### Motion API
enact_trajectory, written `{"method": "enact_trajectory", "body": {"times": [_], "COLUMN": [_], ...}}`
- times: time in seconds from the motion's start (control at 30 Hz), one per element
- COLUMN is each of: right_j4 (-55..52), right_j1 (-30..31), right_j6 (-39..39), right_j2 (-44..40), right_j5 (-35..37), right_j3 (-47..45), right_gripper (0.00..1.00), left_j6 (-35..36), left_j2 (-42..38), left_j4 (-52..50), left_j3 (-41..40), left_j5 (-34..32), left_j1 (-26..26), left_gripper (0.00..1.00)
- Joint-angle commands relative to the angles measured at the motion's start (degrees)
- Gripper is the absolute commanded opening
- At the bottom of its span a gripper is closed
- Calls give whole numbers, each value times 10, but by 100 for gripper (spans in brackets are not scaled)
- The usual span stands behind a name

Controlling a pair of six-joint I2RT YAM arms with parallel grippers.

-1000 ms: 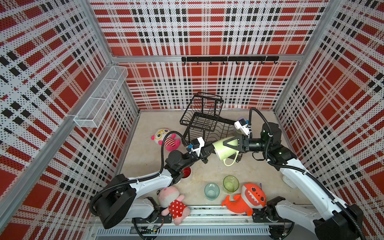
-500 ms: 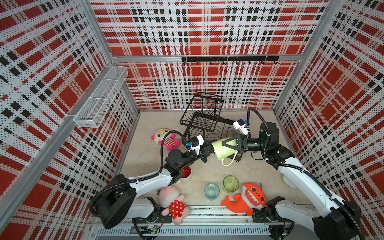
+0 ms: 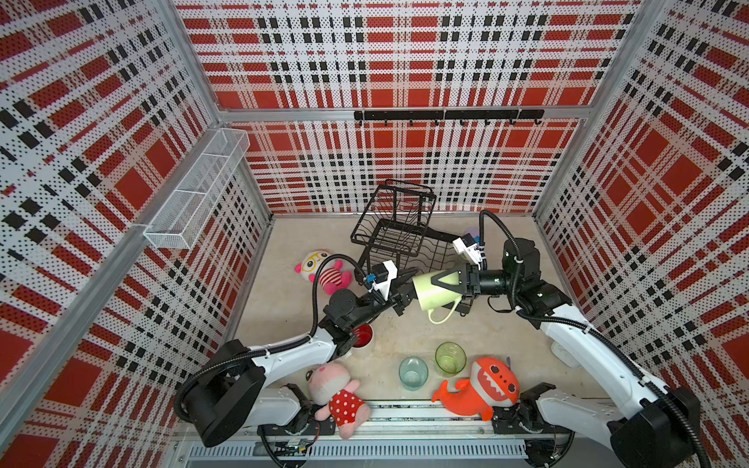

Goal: Load cups into a dish rack
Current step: Place the cup upside down at the dish rack.

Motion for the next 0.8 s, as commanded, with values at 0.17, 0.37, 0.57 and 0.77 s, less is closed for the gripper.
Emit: {"method": "enact_trajectory", "body": {"times": [0.17,0.37,0.57,0.77], "right_j4": [-5,1,6,25], "right_j1": [5,5,5,5], "right_j6": [-15,-12,-8,-3], "right_j2": [6,10,11,7], "right_j5": [4,1,1,-19], "right_j3": [20,17,12,8], "right_gripper": [66,65,65,77], "left_j6": [6,11,11,2], "left_j2": [-20,-12,-6,-12], "left_j4": [-8,-10,-10,-1], "left_j3": [5,8,9,2], "left_j5": [-53,-48,-26,-21], "left_j1": [6,6,6,11], "left_gripper": [46,46,17,0]}}
